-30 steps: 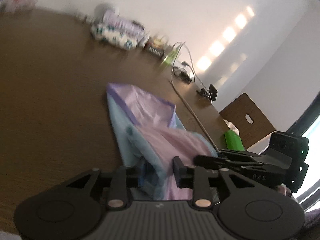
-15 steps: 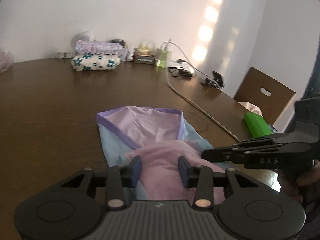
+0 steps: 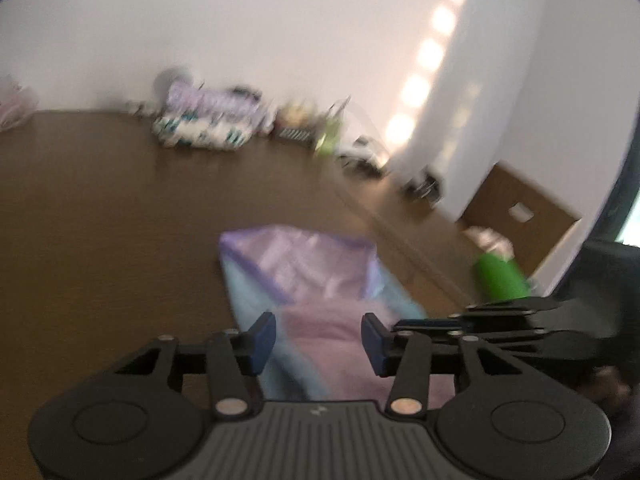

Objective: Fold clothes

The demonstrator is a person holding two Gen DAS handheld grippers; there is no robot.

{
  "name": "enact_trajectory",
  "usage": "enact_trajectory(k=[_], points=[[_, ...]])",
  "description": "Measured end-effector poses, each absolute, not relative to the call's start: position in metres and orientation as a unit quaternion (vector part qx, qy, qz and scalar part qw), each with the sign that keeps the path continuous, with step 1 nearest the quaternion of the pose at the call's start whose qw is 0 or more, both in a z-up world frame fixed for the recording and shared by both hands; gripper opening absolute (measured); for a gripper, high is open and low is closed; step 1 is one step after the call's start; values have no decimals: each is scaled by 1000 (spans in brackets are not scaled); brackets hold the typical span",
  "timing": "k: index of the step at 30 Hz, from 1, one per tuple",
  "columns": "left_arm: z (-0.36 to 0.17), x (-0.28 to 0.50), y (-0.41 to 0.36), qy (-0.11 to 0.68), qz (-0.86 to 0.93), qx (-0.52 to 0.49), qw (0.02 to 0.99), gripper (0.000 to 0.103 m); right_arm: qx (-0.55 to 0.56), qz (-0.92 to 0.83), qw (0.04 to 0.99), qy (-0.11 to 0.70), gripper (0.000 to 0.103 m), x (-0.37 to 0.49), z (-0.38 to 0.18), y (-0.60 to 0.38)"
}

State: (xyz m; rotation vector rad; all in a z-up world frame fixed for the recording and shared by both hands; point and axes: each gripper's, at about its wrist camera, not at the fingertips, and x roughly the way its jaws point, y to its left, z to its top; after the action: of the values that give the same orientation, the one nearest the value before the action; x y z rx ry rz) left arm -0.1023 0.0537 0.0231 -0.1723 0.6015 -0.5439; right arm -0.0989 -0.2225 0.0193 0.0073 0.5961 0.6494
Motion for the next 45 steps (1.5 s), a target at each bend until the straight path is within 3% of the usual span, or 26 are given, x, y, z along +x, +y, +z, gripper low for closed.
enact_trajectory(k=[3, 5, 11, 14, 15, 23, 30, 33, 36, 39, 40, 43, 44, 45], points=[[17, -114, 46, 305, -275, -68, 909, 45, -1, 325, 906, 271, 8, -111, 20, -223], [5, -117, 37, 327, -268, -54, 905, 40, -5, 333, 901, 279, 8, -115, 13, -221], [4, -120, 37, 314, -251, -54, 914, 46, 26, 328, 902, 279, 11, -118, 19, -232], [8, -118, 50, 306, -263, -89, 911, 50, 27, 342, 891, 296, 16, -117, 11, -235], [7, -118, 54, 306, -271, -99, 907, 50, 28, 340, 893, 294, 23, -119, 6, -236], [-1, -122, 36, 304, -268, -41, 913, 53, 42, 330, 892, 305, 30, -111, 1, -239], [15, -88, 39, 341, -263, -74, 899, 53, 26, 320, 887, 332, 33, -82, 20, -238], [32, -54, 54, 339, -243, -93, 904, 63, 33, 280, 900, 331, 34, -55, 32, -241], [39, -5, 47, 341, -193, -56, 918, 64, 39, 229, 912, 337, 34, -13, 35, -238], [38, 33, 34, 354, -167, -24, 920, 60, 47, 203, 912, 353, 32, 25, 28, -231], [37, 41, 32, 362, -164, -22, 918, 55, 51, 201, 911, 358, 26, 33, 25, -231], [28, 55, 28, 391, -171, -27, 904, 33, 68, 201, 902, 377, 10, 47, 16, -233], [25, 57, 27, 401, -171, -26, 900, 21, 72, 205, 898, 382, 8, 49, 13, -234], [21, 58, 28, 406, -169, -27, 898, 17, 77, 209, 896, 384, 7, 50, 11, -236]])
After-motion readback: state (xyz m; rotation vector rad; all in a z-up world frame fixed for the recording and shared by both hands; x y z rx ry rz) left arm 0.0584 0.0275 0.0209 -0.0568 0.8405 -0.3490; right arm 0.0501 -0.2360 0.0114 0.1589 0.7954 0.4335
